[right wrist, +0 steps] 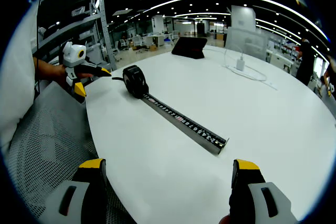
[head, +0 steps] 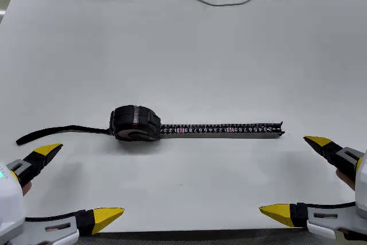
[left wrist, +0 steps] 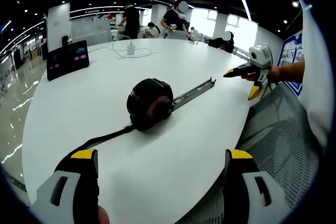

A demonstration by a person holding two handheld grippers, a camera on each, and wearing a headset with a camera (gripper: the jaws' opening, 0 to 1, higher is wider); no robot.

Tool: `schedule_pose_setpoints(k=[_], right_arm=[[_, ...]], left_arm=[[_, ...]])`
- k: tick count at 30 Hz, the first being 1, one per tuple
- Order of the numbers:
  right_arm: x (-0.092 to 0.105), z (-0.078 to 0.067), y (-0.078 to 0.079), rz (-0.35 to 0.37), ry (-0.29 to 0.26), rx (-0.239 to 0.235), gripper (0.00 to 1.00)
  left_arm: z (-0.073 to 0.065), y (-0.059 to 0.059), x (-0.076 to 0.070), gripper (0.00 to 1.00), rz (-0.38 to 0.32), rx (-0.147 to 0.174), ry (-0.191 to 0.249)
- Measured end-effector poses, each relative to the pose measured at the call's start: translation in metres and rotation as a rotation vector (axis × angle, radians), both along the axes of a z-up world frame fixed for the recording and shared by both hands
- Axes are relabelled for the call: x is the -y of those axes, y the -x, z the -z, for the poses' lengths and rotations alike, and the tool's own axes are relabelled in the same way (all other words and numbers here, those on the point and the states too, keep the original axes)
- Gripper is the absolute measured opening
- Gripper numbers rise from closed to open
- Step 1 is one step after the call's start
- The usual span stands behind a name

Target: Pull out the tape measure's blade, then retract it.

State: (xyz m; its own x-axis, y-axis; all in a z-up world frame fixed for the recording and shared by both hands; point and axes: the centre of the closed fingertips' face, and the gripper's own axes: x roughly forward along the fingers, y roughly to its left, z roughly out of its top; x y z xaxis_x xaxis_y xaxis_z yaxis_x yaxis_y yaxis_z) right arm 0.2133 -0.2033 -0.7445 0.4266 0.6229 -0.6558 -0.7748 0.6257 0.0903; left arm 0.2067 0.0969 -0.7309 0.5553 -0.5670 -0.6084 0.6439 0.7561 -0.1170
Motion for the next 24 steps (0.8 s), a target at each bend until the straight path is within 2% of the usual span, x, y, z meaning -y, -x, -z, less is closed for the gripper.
schedule_pose_setpoints(k=[4,8,17,18,24], right_arm=[[0.000,0.001,-0.001,-0.002,0.001,0.000,0.99],[-0.001,0.000,-0.002,-0.001,-0.002,0.002,0.99],[0.002,0.000,-0.002,0.002,-0.001,0.003,0.99],[0.002,0.001,-0.003,0.003,0.000,0.003,0.99],[0.004,0.001,-0.003,0.006,0.001,0.003,0.99]], left_arm=[[-0.001,-0.005,0.007,0.98,-0.017,-0.005,0.025],[-0.004,-0.012,0.014,0.98,-0.034,0.005,0.040],[-0.003,-0.020,0.023,0.98,-0.043,0.008,0.040],[-0.004,-0.021,0.024,0.97,-0.045,0.019,0.038],[-0.002,-0.026,0.032,0.97,-0.043,0.016,0.043]])
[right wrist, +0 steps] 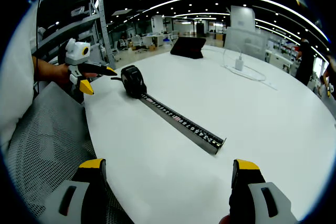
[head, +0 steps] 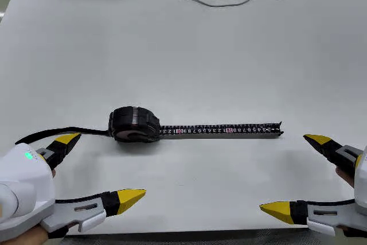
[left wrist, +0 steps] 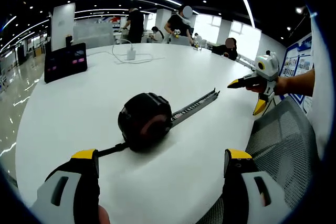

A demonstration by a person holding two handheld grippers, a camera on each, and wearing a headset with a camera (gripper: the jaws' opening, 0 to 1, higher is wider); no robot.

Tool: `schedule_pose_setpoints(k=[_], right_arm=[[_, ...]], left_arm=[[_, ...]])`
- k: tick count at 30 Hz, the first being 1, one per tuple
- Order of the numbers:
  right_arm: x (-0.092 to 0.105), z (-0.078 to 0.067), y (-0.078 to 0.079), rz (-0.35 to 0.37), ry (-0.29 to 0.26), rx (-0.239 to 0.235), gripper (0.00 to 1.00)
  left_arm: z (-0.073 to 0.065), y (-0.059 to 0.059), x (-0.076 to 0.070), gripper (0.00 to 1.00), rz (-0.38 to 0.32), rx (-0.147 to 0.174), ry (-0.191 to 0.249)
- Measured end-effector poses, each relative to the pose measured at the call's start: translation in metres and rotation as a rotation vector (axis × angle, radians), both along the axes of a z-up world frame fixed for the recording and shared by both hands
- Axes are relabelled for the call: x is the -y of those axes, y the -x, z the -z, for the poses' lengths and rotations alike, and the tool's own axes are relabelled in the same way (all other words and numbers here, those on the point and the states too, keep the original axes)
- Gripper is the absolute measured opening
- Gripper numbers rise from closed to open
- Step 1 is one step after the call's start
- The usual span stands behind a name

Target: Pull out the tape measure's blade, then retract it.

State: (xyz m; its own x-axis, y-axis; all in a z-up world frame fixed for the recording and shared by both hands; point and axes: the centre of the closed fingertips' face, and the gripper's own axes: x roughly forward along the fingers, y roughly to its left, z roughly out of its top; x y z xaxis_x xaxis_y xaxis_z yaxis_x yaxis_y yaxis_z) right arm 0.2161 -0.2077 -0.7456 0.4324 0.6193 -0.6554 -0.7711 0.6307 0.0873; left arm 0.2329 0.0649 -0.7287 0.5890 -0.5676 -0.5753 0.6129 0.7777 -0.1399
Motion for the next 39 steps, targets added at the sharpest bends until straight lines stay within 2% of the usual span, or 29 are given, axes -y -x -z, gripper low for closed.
schedule_pose_setpoints(k=[17,31,39], right_arm=[[0.005,0.001,-0.005,0.003,0.006,-0.001,0.99],[0.006,0.004,-0.006,0.003,0.010,-0.005,0.98],[0.007,0.003,-0.006,0.005,0.005,-0.010,0.98]], left_arm=[[0.004,-0.017,0.017,0.97,-0.001,-0.019,0.020],[0.003,-0.020,0.033,0.96,0.006,-0.029,0.039],[0.003,-0.019,0.040,0.97,0.009,-0.024,0.045]])
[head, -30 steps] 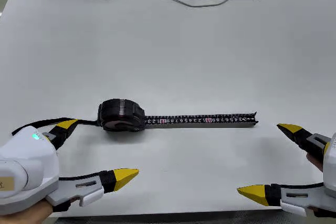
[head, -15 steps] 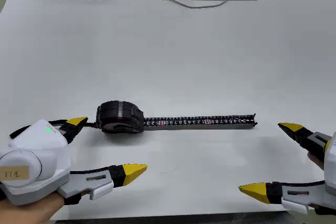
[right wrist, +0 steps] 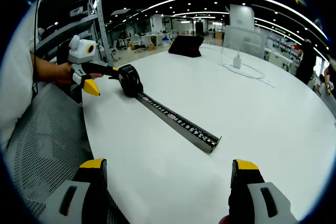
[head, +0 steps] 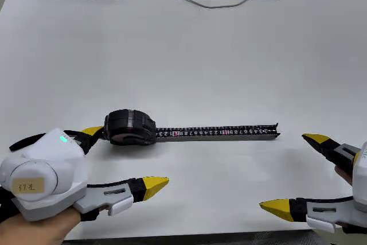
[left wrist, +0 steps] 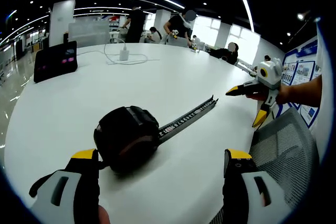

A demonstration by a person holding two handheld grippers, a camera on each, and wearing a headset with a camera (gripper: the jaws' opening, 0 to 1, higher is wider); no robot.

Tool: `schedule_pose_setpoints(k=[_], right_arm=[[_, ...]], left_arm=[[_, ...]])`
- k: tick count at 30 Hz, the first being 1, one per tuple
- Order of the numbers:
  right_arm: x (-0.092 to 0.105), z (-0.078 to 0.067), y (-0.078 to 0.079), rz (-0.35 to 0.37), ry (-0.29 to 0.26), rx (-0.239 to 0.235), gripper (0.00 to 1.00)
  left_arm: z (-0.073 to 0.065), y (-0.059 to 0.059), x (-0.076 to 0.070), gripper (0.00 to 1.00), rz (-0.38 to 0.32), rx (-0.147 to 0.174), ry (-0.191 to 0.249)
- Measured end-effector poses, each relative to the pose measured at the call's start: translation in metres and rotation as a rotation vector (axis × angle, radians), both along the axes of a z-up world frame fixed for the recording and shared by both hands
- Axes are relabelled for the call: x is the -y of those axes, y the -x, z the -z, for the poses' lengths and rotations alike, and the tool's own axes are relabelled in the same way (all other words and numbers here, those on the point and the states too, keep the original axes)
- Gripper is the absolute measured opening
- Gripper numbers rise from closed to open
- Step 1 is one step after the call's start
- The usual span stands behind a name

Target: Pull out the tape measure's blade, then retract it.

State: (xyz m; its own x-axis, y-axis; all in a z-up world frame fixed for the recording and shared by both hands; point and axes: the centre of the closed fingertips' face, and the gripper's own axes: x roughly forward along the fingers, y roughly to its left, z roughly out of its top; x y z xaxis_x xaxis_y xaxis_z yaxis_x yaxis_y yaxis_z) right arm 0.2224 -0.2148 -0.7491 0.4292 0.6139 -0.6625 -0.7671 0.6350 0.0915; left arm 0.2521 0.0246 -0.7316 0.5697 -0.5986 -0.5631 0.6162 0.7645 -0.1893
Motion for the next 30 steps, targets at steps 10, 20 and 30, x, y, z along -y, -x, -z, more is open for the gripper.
schedule_pose_setpoints(k=[10,20,30], right_arm=[[0.001,0.000,-0.001,-0.009,0.010,0.000,0.97],[0.009,0.000,-0.013,-0.034,0.030,0.001,0.91],[0.016,0.001,-0.019,-0.044,0.048,0.003,0.86]], left_arm=[[0.002,-0.004,0.000,0.95,-0.047,-0.005,-0.008],[0.005,-0.010,0.001,0.94,-0.117,-0.006,-0.006],[0.008,-0.019,-0.001,0.89,-0.210,-0.001,0.003]])
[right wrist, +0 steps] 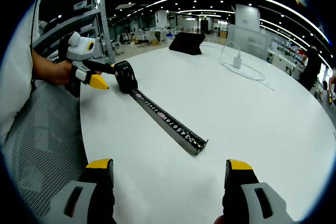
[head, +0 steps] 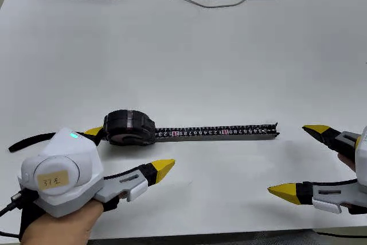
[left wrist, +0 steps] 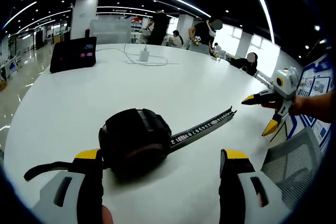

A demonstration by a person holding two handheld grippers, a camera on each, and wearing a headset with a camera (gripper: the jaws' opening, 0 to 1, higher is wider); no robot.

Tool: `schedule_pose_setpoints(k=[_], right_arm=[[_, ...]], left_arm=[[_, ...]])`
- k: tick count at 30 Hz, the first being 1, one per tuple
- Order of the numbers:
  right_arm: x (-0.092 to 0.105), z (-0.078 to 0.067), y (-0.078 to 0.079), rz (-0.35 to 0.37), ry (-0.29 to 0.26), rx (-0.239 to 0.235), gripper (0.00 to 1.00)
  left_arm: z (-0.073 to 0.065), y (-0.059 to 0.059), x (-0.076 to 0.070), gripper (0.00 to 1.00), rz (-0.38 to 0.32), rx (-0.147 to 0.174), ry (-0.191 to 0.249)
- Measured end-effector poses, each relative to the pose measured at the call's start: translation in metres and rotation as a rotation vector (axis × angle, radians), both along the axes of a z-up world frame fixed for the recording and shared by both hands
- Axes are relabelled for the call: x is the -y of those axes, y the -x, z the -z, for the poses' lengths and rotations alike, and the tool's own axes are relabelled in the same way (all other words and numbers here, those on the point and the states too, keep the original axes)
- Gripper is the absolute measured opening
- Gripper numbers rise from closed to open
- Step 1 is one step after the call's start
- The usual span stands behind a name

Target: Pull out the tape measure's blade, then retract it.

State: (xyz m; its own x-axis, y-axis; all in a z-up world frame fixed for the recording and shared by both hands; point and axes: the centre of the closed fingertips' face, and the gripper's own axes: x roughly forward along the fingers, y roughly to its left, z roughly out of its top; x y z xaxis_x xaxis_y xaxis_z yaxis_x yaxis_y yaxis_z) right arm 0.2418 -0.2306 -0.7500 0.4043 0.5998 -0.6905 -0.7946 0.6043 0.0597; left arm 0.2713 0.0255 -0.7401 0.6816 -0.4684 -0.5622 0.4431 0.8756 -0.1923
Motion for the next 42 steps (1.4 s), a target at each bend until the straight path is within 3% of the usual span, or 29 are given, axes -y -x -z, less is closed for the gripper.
schedule_pose_setpoints(k=[2,5,10,18,28,42], right_arm=[[0.000,0.000,-0.001,-0.003,-0.003,-0.001,0.85],[0.001,0.000,-0.006,-0.017,0.005,0.000,0.83],[0.001,-0.002,-0.012,-0.032,0.007,0.004,0.80],[-0.001,-0.006,-0.019,-0.073,0.025,0.006,0.74],[-0.005,-0.010,-0.022,-0.110,0.046,0.001,0.72],[-0.005,-0.011,-0.027,-0.121,0.059,0.000,0.72]], left_arm=[[0.000,-0.002,0.001,0.90,-0.022,-0.002,0.021],[0.002,-0.005,0.000,0.88,-0.033,0.003,0.000],[0.004,-0.009,-0.003,0.84,-0.070,0.003,0.000],[0.005,-0.013,-0.001,0.86,-0.115,0.006,-0.020],[0.008,-0.023,-0.006,0.81,-0.209,-0.003,-0.014],[0.012,-0.032,-0.015,0.71,-0.290,-0.015,-0.008]])
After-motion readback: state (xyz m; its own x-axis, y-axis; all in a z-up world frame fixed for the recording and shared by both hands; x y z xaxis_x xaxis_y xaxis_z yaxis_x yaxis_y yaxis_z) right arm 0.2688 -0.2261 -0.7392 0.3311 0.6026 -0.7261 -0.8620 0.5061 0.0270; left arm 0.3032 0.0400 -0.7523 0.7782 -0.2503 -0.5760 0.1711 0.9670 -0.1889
